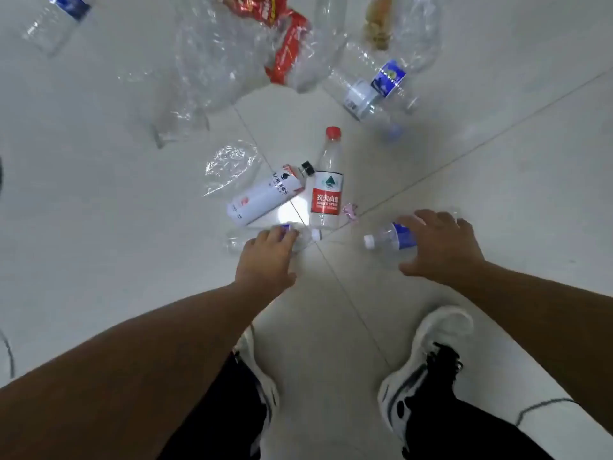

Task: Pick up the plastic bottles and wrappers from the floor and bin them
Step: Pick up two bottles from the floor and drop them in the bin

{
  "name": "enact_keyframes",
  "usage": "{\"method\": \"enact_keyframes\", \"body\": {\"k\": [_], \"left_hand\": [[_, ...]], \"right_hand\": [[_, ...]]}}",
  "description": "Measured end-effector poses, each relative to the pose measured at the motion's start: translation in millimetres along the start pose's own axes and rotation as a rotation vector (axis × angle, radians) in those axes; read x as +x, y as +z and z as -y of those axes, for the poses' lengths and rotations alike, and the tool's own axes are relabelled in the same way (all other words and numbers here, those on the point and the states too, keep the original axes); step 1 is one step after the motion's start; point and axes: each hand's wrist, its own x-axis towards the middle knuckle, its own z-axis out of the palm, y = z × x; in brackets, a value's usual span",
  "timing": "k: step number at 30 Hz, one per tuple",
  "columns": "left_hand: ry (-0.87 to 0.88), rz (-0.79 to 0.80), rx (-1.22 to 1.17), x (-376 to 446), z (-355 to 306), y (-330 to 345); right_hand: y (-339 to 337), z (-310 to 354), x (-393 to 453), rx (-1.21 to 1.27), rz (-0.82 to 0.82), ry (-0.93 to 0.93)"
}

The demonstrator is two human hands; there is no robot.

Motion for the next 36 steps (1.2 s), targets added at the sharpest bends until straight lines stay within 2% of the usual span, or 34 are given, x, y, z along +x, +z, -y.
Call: {"method": "enact_keyframes", "body": {"k": [4, 9, 13, 19, 26, 30, 36], "left_hand": [[-0.024, -0.108, 0.13, 11.4, 9.2, 56.6], [-0.022, -0.155, 0.071, -9.2, 23.8, 52.0], [-0.086, -0.118, -0.062, -55.1, 22.5, -3.5], [-0.208, -0.149, -0.143, -124.1, 37.5, -126.2], [-0.23, -0.227, -0.303, -178.7, 77.4, -242.9], [-0.276, -0.249, -0.405, -187.9, 90.5, -280.8], [-0.343, -0.309, -0.433, -162.6, 95.5, -290.4]], "right_hand": [[63.3, -14.0, 30.9, -0.159, -0.044, -0.027], [74.9, 0.5, 15.1, -0.004, -0.11, -0.018], [29.0, 31.3, -28.2, 0.227, -0.107, 0.046], [-86.7, 86.4, -90.9, 0.321, -0.051, 0.059], [-228.7, 146.7, -127.5, 0.405, -0.051, 0.054], [-278.2, 160.7, -122.9, 0.436, -0.062, 0.058], [-304.3, 160.9, -75.1, 0.495, -0.03, 0.036]]}}
